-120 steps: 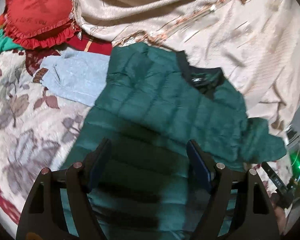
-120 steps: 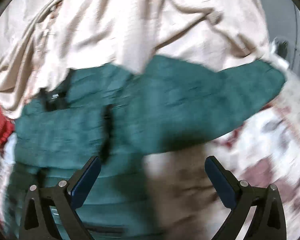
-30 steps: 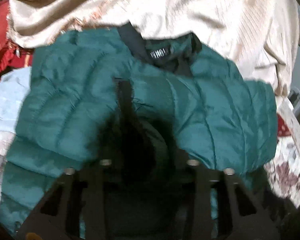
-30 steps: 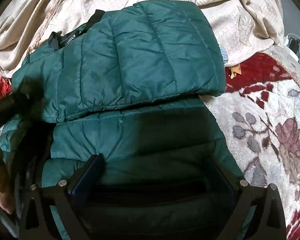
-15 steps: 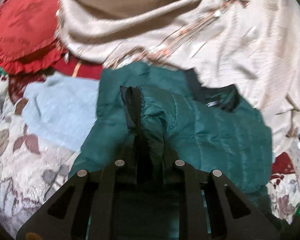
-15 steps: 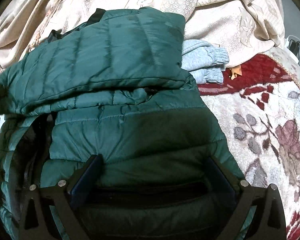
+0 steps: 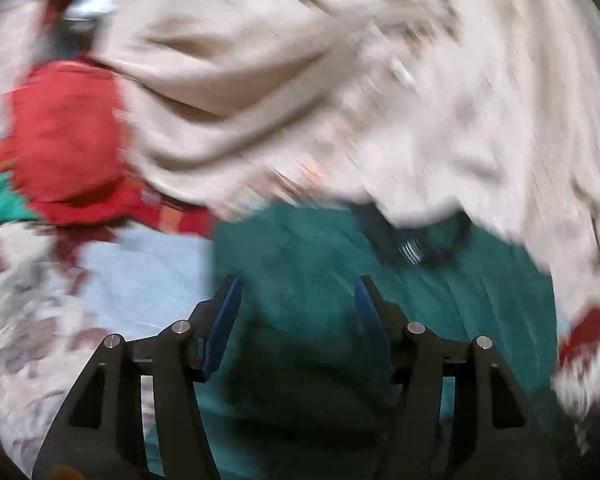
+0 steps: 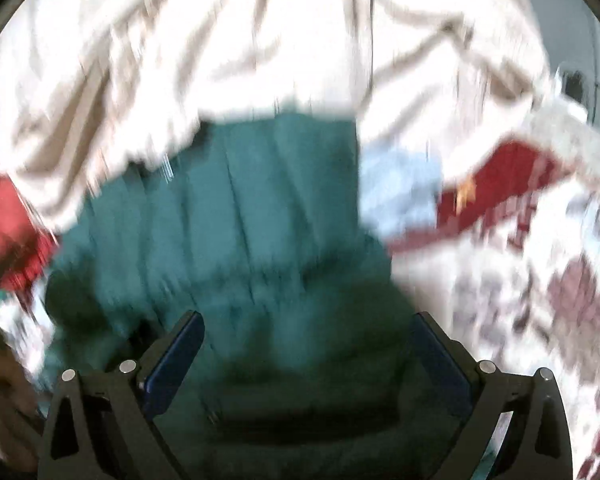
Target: Fold large clothes
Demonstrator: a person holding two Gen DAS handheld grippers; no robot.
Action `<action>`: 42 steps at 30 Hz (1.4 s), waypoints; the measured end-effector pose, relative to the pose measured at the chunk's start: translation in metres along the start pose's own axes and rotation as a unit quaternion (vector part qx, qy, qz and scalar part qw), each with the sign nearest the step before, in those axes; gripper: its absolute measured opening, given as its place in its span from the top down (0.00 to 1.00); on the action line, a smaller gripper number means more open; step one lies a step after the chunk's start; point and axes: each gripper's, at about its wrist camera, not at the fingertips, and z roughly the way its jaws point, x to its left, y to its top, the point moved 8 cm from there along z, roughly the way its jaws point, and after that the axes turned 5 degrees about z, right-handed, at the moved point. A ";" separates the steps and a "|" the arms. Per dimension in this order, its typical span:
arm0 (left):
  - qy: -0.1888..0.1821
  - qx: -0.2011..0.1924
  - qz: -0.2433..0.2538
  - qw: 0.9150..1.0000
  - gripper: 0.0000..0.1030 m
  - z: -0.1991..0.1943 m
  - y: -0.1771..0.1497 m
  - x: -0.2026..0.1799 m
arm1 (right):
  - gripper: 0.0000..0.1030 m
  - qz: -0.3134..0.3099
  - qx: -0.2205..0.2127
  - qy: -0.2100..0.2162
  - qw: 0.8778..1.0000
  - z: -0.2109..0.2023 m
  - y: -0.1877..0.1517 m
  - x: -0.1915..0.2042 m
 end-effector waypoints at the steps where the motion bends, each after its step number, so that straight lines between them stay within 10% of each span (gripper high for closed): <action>1: 0.009 0.039 0.014 0.999 0.43 0.019 -0.011 -0.006 | 0.01 -0.007 -0.014 0.004 1.000 0.001 0.011 0.003; 9: 0.037 0.132 -0.019 0.990 0.43 0.062 -0.048 0.019 | 0.02 -0.114 0.100 0.028 0.988 0.130 0.023 0.020; 11: 0.033 0.127 -0.012 0.991 0.42 0.061 -0.048 0.014 | 0.00 -0.062 0.184 0.052 0.980 0.164 0.004 0.002; 14: 0.035 0.131 -0.011 0.991 0.41 0.066 -0.049 0.012 | 0.00 -0.045 0.195 0.062 0.978 0.164 0.011 -0.004; 22: 0.020 0.144 -0.041 0.989 0.33 0.069 -0.048 0.010 | 0.00 -0.066 0.026 0.048 0.996 0.121 0.091 0.041; 27: 0.024 0.147 -0.020 0.989 0.30 0.071 -0.051 0.005 | 0.00 -0.131 0.145 -0.011 0.981 0.212 0.051 0.057; 35: 0.025 0.150 -0.014 0.988 0.29 0.073 -0.053 0.005 | 0.00 -0.134 0.072 0.001 0.988 0.204 0.034 0.074; 42: 0.035 0.073 -0.012 0.997 0.29 0.043 -0.025 0.008 | 0.00 -0.176 0.038 0.003 0.984 0.141 0.026 0.114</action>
